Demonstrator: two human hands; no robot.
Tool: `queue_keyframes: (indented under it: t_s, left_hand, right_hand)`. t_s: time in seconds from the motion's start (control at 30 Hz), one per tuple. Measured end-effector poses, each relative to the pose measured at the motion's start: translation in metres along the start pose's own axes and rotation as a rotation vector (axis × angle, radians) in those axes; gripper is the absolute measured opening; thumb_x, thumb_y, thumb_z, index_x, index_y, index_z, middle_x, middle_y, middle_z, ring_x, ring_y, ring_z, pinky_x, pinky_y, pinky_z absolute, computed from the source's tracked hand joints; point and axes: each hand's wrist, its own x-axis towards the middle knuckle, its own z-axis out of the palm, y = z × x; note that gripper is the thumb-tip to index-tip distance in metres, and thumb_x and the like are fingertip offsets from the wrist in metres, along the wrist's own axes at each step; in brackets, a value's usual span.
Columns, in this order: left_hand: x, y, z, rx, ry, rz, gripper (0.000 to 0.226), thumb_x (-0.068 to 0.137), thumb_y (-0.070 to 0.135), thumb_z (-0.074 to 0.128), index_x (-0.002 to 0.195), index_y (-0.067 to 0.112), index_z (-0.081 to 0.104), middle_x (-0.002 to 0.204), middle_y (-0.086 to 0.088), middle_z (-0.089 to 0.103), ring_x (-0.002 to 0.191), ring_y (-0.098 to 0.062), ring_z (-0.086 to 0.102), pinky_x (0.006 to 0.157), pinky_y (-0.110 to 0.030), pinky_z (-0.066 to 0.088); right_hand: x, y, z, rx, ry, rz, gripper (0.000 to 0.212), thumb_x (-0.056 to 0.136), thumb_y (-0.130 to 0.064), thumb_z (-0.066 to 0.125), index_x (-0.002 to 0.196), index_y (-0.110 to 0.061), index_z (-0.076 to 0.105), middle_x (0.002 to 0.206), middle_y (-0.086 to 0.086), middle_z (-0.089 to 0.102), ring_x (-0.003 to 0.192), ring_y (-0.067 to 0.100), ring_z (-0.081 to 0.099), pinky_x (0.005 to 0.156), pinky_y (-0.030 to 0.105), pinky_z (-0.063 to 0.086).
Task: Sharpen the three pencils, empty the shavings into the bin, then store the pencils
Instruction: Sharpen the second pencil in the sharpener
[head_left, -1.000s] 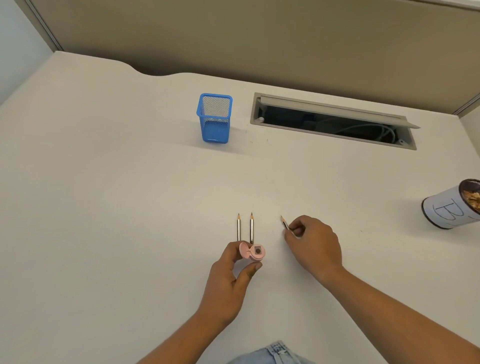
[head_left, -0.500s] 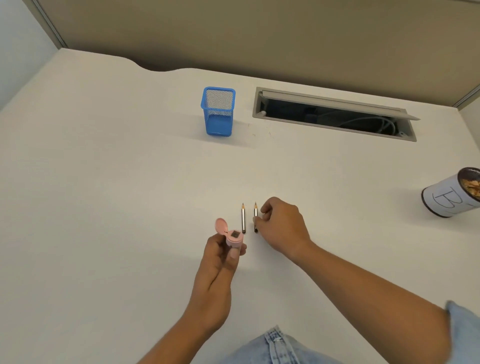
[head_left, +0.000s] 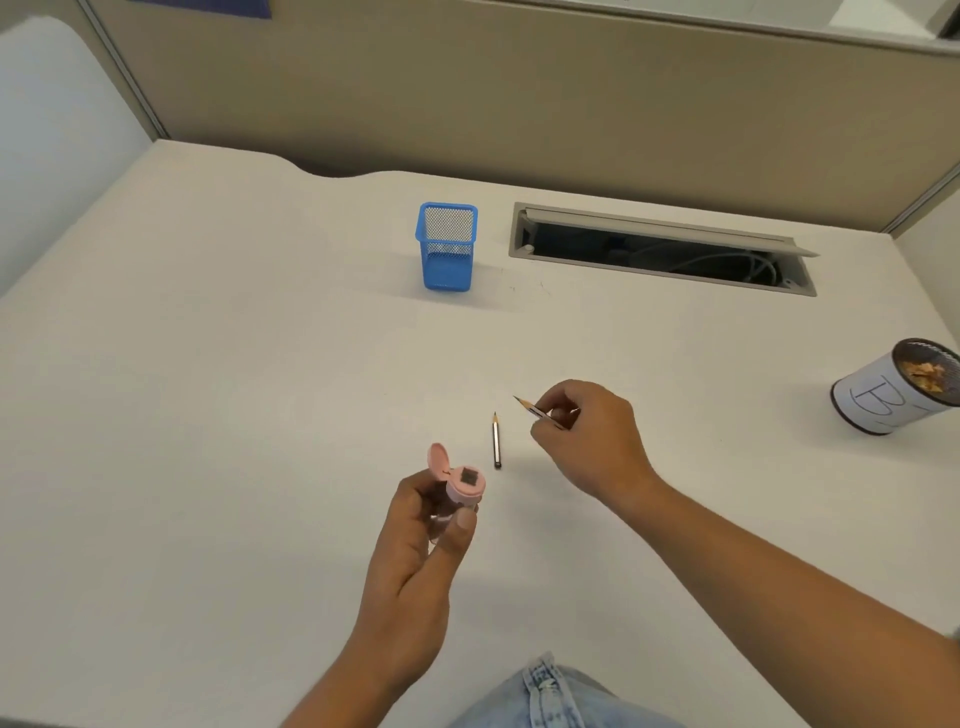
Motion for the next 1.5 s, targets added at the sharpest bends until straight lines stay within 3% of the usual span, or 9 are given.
queue_keyframes:
  t_s: [0.13, 0.3, 0.5, 0.7, 0.87, 1.1, 1.27, 1.4, 1.5]
  left_hand:
    - [0.002, 0.013, 0.0, 0.155, -0.065, 0.06, 0.024, 0.084, 0.044, 0.06, 0.108, 0.041, 0.059, 0.109, 0.012, 0.069, 0.1, -0.013, 0.063, 0.086, -0.03, 0.045]
    - [0.004, 0.025, 0.004, 0.265, -0.142, 0.111, 0.023, 0.087, 0.027, 0.065, 0.108, 0.034, 0.058, 0.11, 0.016, 0.069, 0.103, -0.008, 0.062, 0.085, -0.027, 0.046]
    - [0.008, 0.035, 0.019, 0.293, -0.214, 0.167, 0.023, 0.089, 0.02, 0.065, 0.107, 0.032, 0.057, 0.112, 0.019, 0.07, 0.106, -0.008, 0.061, 0.085, -0.032, 0.045]
    - [0.006, 0.038, 0.029, 0.388, -0.263, 0.242, 0.022, 0.088, 0.025, 0.068, 0.105, 0.035, 0.058, 0.105, 0.017, 0.067, 0.104, -0.01, 0.06, 0.081, -0.008, 0.04]
    - [0.005, 0.042, 0.032, 0.433, -0.282, 0.263, 0.023, 0.088, 0.027, 0.066, 0.108, 0.038, 0.059, 0.105, 0.02, 0.065, 0.103, -0.009, 0.059, 0.078, -0.005, 0.038]
    - [0.006, 0.053, 0.027, 0.399, -0.35, 0.211, 0.018, 0.09, 0.034, 0.062, 0.107, 0.041, 0.061, 0.094, 0.022, 0.064, 0.083, -0.004, 0.056, 0.067, -0.012, 0.04]
    - [0.004, 0.057, 0.019, 0.396, -0.395, 0.177, 0.016, 0.089, 0.036, 0.062, 0.105, 0.038, 0.062, 0.093, 0.026, 0.064, 0.078, 0.001, 0.054, 0.068, -0.008, 0.038]
    - [0.0, 0.058, 0.021, 0.439, -0.364, 0.273, 0.014, 0.092, 0.028, 0.062, 0.104, 0.034, 0.059, 0.094, 0.027, 0.061, 0.084, -0.002, 0.054, 0.074, -0.005, 0.037]
    - [-0.001, 0.055, 0.025, 0.497, -0.286, 0.38, 0.016, 0.093, 0.022, 0.062, 0.103, 0.031, 0.055, 0.099, 0.023, 0.059, 0.093, -0.005, 0.057, 0.078, -0.006, 0.038]
  right_hand:
    - [-0.046, -0.023, -0.05, 0.19, -0.09, -0.156, 0.019, 0.082, -0.012, 0.071, 0.081, -0.03, 0.075, 0.073, -0.018, 0.069, 0.053, 0.001, 0.056, 0.045, 0.008, 0.039]
    - [-0.096, -0.039, -0.089, 0.177, -0.144, -0.277, 0.018, 0.082, -0.018, 0.076, 0.088, -0.035, 0.078, 0.086, -0.006, 0.072, 0.07, 0.015, 0.061, 0.06, 0.02, 0.049]
    - [-0.114, -0.038, -0.099, 0.049, -0.067, -0.297, 0.019, 0.079, -0.016, 0.076, 0.082, -0.034, 0.078, 0.083, -0.009, 0.068, 0.072, 0.012, 0.056, 0.052, 0.01, 0.039]
    - [-0.122, -0.033, -0.104, -0.106, -0.052, -0.35, 0.016, 0.081, -0.022, 0.074, 0.087, -0.036, 0.077, 0.087, -0.013, 0.066, 0.082, 0.006, 0.058, 0.054, 0.008, 0.04]
    - [-0.123, -0.033, -0.109, -0.303, -0.01, -0.502, 0.015, 0.084, -0.026, 0.073, 0.098, -0.028, 0.077, 0.079, -0.021, 0.07, 0.07, -0.006, 0.056, 0.061, 0.004, 0.04]
    - [-0.112, -0.036, -0.115, -0.521, -0.084, -0.742, 0.028, 0.096, -0.032, 0.05, 0.093, -0.017, 0.073, 0.071, -0.004, 0.061, 0.062, 0.019, 0.052, 0.051, 0.034, 0.047]
    - [-0.107, -0.032, -0.115, -0.728, -0.133, -0.88, 0.029, 0.099, -0.028, 0.043, 0.09, -0.015, 0.067, 0.074, -0.002, 0.054, 0.064, 0.02, 0.046, 0.049, 0.031, 0.039]
    - [-0.111, -0.036, -0.112, -0.784, -0.112, -0.861, 0.022, 0.093, -0.023, 0.047, 0.078, -0.016, 0.063, 0.068, -0.005, 0.052, 0.059, 0.019, 0.042, 0.049, 0.029, 0.031]
    - [-0.115, -0.041, -0.106, -0.58, -0.174, -0.656, 0.027, 0.097, -0.028, 0.043, 0.071, -0.028, 0.05, 0.059, -0.015, 0.044, 0.056, 0.009, 0.039, 0.05, 0.02, 0.032]
